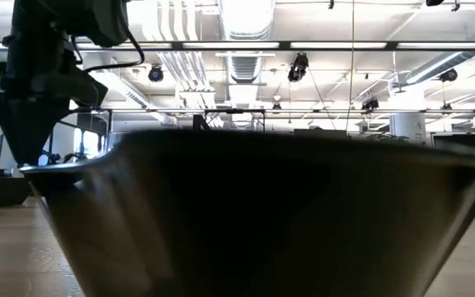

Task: Pick & Place Mini shaped plates
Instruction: Stack the black distorted square plate on top of the black distorted square plate on the table

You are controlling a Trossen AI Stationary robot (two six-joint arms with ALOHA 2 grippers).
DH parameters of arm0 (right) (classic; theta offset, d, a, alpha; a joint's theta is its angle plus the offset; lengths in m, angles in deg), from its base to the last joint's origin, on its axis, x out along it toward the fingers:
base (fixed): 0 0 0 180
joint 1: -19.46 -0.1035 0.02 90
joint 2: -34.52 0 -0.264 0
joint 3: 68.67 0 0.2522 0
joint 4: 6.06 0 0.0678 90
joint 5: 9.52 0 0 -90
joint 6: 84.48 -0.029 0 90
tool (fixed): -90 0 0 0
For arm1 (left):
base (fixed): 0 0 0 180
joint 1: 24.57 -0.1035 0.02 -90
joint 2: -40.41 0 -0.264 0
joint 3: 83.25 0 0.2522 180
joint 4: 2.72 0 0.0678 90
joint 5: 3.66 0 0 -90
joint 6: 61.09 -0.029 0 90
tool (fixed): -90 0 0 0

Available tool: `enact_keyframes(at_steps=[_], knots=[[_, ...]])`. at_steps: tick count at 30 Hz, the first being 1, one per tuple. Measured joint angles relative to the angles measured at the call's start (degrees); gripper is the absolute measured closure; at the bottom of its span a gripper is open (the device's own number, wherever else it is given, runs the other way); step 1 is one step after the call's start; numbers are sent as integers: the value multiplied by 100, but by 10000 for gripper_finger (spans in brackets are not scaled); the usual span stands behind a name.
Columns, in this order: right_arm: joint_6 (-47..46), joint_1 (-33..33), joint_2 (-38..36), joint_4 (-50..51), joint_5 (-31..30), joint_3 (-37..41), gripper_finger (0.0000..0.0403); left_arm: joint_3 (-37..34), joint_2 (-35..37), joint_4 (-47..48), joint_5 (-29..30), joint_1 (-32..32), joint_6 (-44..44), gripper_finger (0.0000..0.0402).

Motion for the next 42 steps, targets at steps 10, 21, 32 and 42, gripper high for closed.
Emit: enact_keyframes(at_steps=[10,21,32,42], knots=[[24,0,-2,0,4,0,394,0,-234,25,71,-3,45,301],[22,0,-2,7,13,0,394,-207,-319,29,237,0,418,301],[20,0,-2,9,13,0,394,-281,-308,-97,268,0,620,301],[308,0,-2,15,13,0,394,-703,-310,-833,528,0,893,301]])
